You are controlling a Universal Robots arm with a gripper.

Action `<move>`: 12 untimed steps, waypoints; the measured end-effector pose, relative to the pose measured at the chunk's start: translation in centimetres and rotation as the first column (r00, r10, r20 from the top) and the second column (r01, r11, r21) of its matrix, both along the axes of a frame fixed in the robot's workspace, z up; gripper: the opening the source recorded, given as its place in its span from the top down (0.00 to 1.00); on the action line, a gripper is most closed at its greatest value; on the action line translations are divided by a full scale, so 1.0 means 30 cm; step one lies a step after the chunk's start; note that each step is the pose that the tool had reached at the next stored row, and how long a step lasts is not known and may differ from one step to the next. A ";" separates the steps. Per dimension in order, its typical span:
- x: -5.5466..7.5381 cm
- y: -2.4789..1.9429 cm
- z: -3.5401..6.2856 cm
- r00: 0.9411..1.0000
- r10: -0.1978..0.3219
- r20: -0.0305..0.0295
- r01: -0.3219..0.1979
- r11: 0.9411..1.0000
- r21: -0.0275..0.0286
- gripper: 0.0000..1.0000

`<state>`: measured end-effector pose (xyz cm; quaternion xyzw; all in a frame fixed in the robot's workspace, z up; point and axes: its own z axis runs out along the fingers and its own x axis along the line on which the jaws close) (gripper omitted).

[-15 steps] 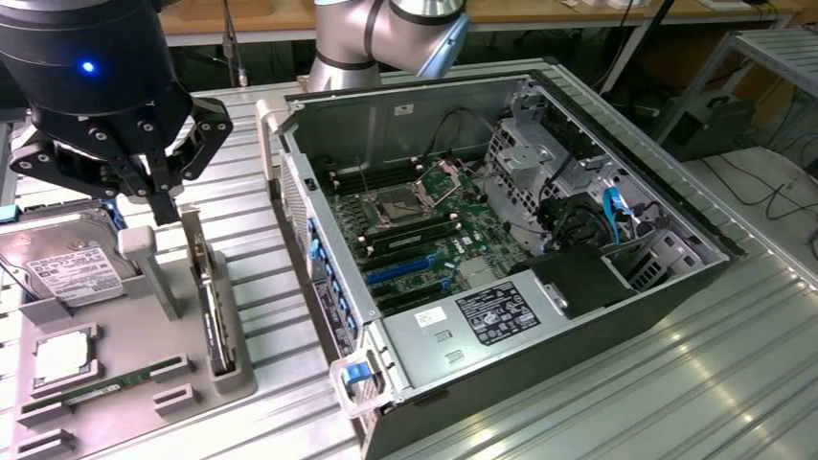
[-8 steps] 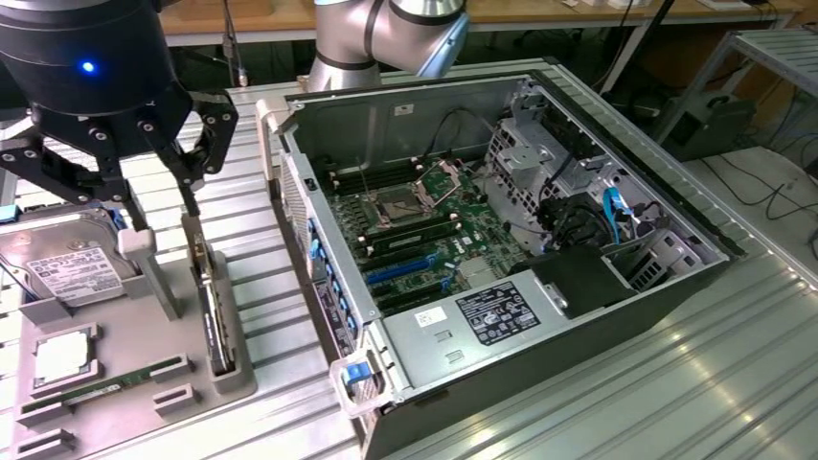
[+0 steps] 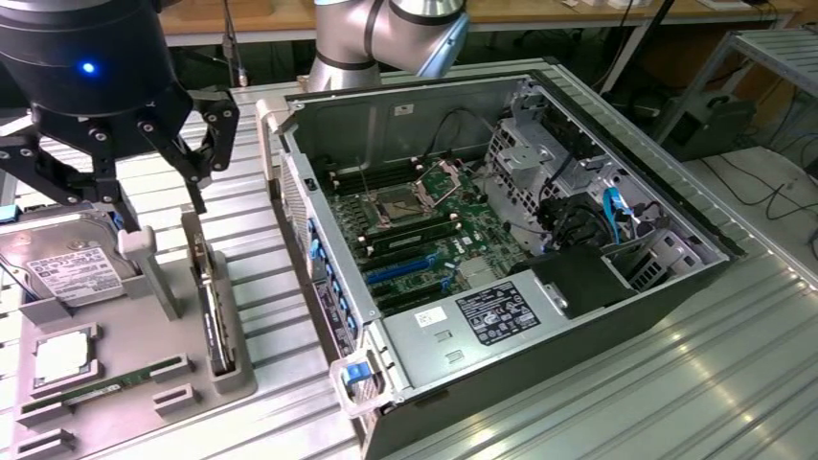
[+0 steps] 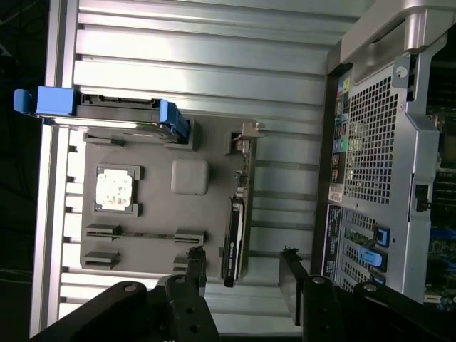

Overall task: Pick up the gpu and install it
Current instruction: 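Pick up the gpu and move the gpu toward the slot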

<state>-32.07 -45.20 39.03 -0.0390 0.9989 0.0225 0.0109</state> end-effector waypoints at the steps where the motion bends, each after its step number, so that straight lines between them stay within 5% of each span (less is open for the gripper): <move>1: 0.000 0.000 -0.004 1.000 0.000 -0.001 0.000 1.000 0.000 0.46; 12: 0.002 0.001 -0.038 0.999 -0.044 -0.004 0.044 0.999 0.000 0.46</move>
